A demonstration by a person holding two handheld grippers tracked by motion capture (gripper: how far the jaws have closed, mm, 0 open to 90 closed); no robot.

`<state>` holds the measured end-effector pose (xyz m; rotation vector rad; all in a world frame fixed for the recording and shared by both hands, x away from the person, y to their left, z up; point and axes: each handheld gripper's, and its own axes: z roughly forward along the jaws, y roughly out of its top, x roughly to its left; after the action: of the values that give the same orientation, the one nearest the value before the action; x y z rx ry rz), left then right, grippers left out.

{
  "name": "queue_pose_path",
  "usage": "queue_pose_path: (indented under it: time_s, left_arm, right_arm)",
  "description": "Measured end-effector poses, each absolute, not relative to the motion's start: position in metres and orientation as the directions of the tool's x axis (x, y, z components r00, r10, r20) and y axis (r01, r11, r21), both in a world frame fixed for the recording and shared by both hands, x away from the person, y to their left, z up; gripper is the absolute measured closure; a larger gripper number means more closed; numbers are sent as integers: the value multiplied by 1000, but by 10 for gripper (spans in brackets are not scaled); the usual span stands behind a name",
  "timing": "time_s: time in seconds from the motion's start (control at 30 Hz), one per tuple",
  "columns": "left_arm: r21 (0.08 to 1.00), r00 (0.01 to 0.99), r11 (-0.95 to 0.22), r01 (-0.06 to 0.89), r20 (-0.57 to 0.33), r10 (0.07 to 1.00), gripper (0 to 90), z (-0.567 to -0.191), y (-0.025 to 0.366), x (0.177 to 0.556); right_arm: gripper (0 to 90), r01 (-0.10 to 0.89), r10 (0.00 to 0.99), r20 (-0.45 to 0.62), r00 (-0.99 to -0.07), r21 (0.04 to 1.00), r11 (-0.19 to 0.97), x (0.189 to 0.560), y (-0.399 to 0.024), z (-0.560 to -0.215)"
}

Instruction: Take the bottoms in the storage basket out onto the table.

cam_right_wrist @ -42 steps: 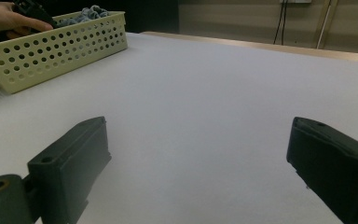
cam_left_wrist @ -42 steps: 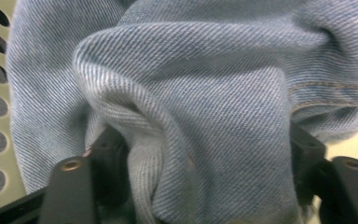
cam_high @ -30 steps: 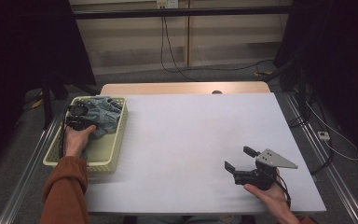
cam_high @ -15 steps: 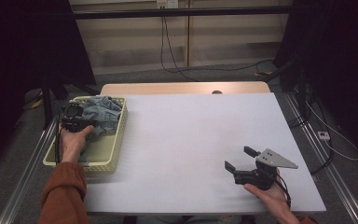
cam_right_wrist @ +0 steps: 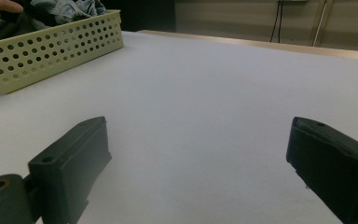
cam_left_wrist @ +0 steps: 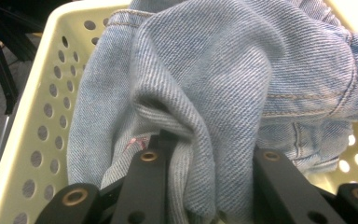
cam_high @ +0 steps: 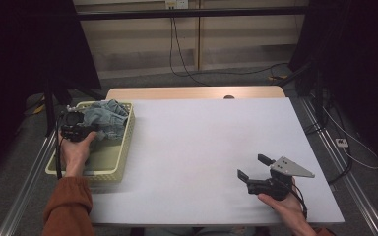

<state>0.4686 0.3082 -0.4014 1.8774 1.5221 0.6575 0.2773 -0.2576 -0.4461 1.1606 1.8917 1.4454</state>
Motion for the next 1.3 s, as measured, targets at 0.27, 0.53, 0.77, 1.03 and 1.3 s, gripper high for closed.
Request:
queue_pose_path:
  time_s: [0.27, 0.53, 0.77, 1.03, 1.3]
  left_arm:
    - [776, 227, -149, 613, 7, 974, 754, -389, 302, 457]
    - [833, 215, -120, 540, 2, 977, 761, -377, 303, 445]
    - [868, 210, -86, 489, -22, 977, 769, -370, 307, 439]
    - [892, 207, -70, 447, -27, 978, 773, -364, 310, 432]
    - [924, 193, -22, 383, -56, 980, 777, -356, 312, 426]
  right_arm:
    - [57, 335, 847, 116, -519, 939, 76, 278, -257, -446]
    - [57, 335, 847, 117, -518, 939, 75, 278, -257, -446]
    - [57, 332, 846, 114, -520, 940, 77, 277, -257, -446]
    - [57, 329, 847, 111, -520, 941, 79, 277, -257, -446]
    - [57, 329, 849, 112, -516, 941, 76, 276, -259, -446]
